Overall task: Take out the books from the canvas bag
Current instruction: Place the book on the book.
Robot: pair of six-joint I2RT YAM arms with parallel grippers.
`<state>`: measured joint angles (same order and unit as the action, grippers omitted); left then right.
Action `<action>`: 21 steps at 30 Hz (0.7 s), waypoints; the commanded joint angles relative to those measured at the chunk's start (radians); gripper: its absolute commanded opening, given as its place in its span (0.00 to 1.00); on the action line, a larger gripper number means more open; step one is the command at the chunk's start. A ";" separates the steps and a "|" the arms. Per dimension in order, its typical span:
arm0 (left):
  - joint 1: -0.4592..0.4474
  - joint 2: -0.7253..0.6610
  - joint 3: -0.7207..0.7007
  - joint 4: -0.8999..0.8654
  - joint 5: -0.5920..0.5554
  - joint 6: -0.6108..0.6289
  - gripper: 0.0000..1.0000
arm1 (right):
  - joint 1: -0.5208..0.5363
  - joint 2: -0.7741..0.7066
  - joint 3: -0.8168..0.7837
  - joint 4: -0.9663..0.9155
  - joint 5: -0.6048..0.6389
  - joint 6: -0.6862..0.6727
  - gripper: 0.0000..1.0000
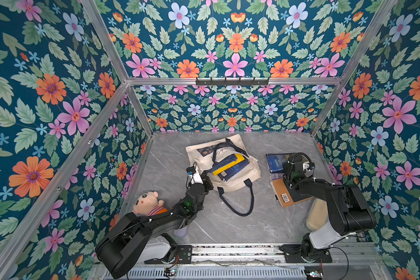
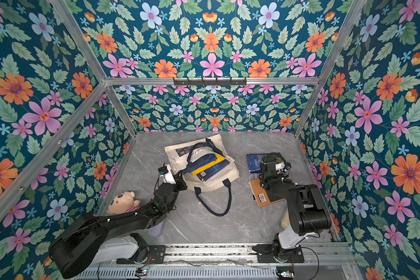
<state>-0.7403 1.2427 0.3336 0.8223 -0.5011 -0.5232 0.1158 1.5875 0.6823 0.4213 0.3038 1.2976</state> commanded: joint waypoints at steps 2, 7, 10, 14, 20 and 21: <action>0.002 -0.002 0.007 -0.006 0.011 0.002 0.00 | -0.006 -0.004 0.011 -0.016 -0.042 0.024 0.33; 0.002 0.000 0.010 -0.006 0.015 0.002 0.00 | -0.016 -0.018 0.009 -0.060 -0.091 0.050 0.42; 0.002 0.001 0.011 -0.007 0.018 0.005 0.00 | -0.019 -0.043 0.001 -0.078 -0.097 0.054 0.52; 0.001 0.004 0.013 -0.008 0.022 0.005 0.00 | -0.037 -0.069 -0.010 -0.098 -0.157 0.081 0.57; 0.001 0.003 0.015 -0.008 0.024 0.008 0.00 | -0.047 -0.093 -0.015 -0.130 -0.207 0.099 0.60; 0.001 0.001 0.015 -0.010 0.024 0.008 0.00 | -0.048 -0.099 -0.016 -0.136 -0.211 0.100 0.60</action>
<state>-0.7403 1.2457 0.3428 0.8139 -0.4908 -0.5224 0.0700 1.5036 0.6662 0.2981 0.1253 1.3655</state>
